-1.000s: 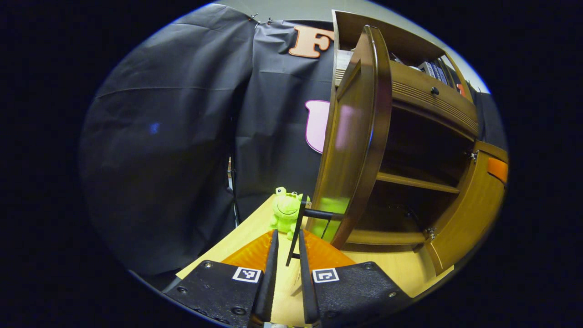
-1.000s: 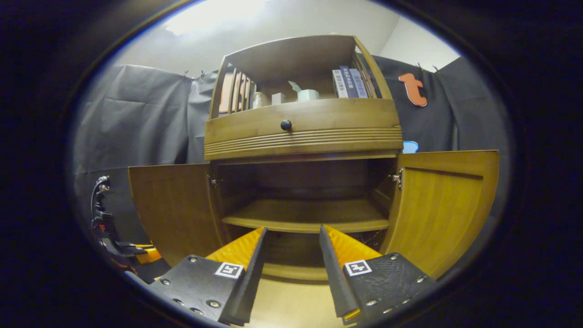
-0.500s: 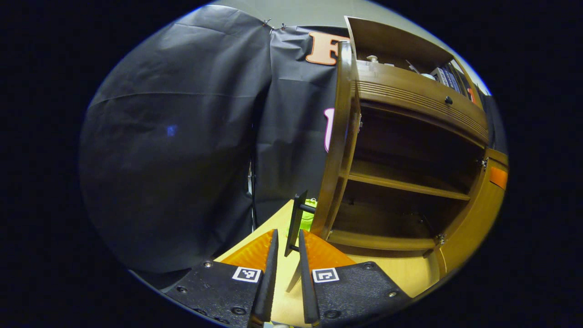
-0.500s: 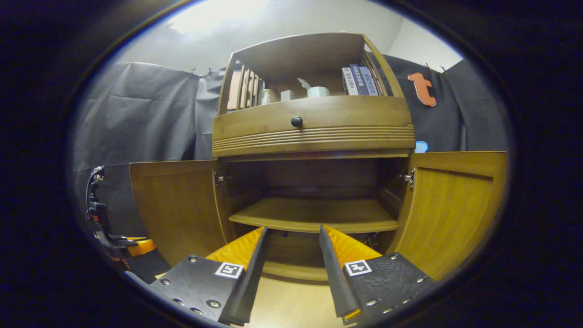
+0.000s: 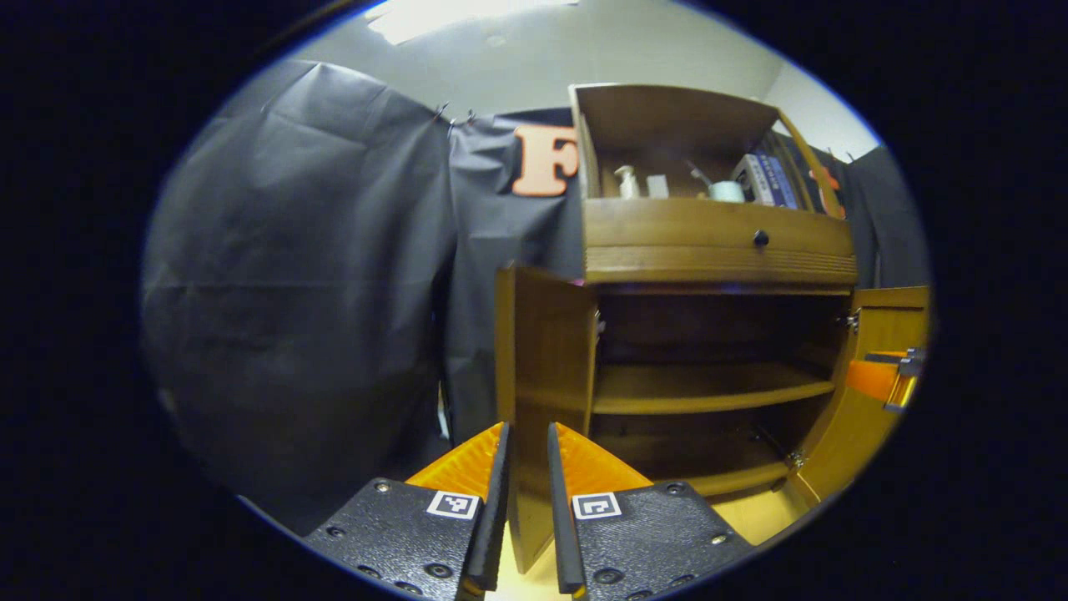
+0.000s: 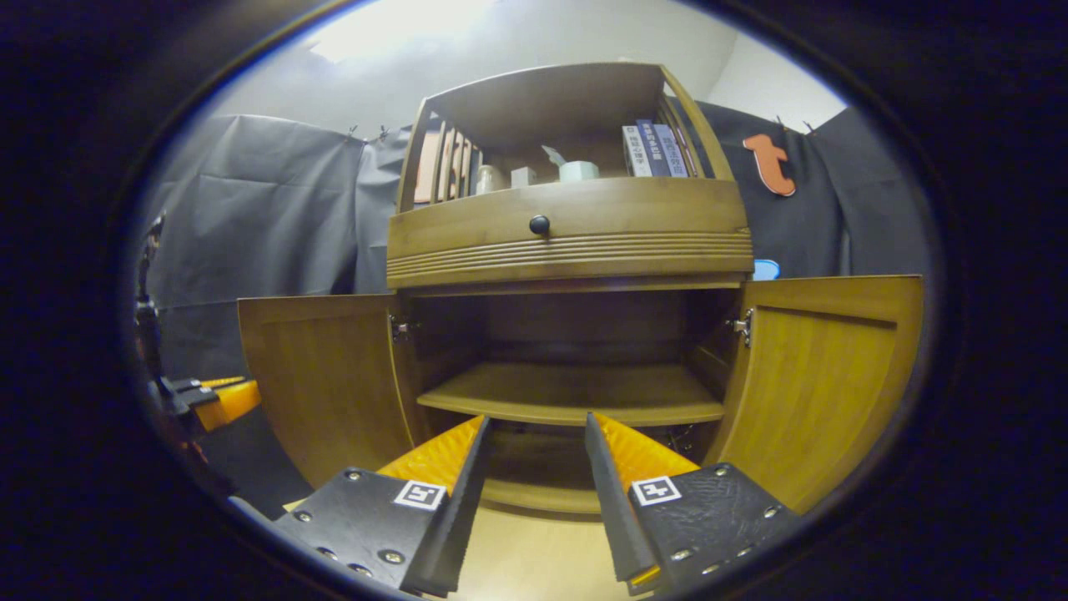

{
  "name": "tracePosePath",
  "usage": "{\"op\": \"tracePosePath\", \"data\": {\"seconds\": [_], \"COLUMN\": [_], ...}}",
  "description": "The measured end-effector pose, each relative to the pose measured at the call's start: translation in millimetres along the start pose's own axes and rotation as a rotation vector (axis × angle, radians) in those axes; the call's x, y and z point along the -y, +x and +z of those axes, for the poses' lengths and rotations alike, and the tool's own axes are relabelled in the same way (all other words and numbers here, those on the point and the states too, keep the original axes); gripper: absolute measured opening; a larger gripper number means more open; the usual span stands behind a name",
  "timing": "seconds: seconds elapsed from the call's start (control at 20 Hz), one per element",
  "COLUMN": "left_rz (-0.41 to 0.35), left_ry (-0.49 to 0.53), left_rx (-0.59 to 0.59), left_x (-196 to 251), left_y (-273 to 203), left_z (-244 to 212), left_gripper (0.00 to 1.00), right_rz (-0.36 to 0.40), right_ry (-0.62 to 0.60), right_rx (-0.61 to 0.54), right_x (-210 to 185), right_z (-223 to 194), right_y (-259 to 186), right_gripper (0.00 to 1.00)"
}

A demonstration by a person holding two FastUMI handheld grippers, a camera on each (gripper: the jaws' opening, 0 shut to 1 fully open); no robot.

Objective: Open the right door of the double-door shoe cabinet with the right hand, and open the left door with the left hand.

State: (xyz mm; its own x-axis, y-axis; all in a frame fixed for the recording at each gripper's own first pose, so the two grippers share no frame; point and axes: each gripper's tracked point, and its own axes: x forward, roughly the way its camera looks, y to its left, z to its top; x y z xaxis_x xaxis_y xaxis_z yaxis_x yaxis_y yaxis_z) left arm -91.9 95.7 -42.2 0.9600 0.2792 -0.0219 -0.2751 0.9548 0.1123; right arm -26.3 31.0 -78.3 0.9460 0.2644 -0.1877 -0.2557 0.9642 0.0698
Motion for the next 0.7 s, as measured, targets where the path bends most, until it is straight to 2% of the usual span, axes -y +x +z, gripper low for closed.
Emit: {"op": "tracePosePath", "data": {"seconds": [0.1,0.15,0.2,0.25,0.3,0.35,0.4,0.5,0.55,0.7], "left_rz": [-0.057,-0.093,-0.119,-0.147,-0.176,-0.205,-0.238,-0.300,-0.325,-0.384], "left_ry": [0.014,0.007,-0.003,-0.017,-0.032,-0.046,-0.059,-0.071,-0.070,-0.077], "left_rx": [0.052,0.070,0.083,0.093,0.099,0.100,0.094,0.073,0.062,0.036], "left_x": [21.7,36.6,47.0,57.9,69.7,81.5,94.2,121.1,131.5,158.8], "left_y": [3.3,3.6,4.7,6.4,8.5,10.0,9.3,9.6,11.2,10.4], "left_z": [24.3,33.6,40.1,46.3,50.4,52.1,50.8,43.5,40.1,35.2], "left_gripper": [0.19,0.19,0.19,0.34,0.19,0.19,0.27,0.27,0.27,0.27], "right_rz": [-0.018,-0.028,-0.038,-0.050,-0.062,-0.074,-0.086,-0.114,-0.133,-0.169], "right_ry": [0.004,0.003,-0.001,-0.007,-0.013,-0.017,-0.020,-0.022,-0.021,-0.005], "right_rx": [0.009,0.015,0.024,0.035,0.045,0.055,0.066,0.091,0.097,0.100], "right_x": [5.8,9.0,11.5,15.0,17.7,20.5,22.5,27.8,32.2,37.8], "right_z": [4.2,7.6,11.3,15.4,19.4,24.2,29.3,39.1,41.1,43.4], "right_y": [-4.0,-6.7,-9.5,-13.1,-17.1,-20.8,-24.7,-32.4,-35.7,-43.5], "right_gripper": [0.67,0.63,0.67,0.66,0.66,0.66,0.66,0.63,0.66,0.66]}}
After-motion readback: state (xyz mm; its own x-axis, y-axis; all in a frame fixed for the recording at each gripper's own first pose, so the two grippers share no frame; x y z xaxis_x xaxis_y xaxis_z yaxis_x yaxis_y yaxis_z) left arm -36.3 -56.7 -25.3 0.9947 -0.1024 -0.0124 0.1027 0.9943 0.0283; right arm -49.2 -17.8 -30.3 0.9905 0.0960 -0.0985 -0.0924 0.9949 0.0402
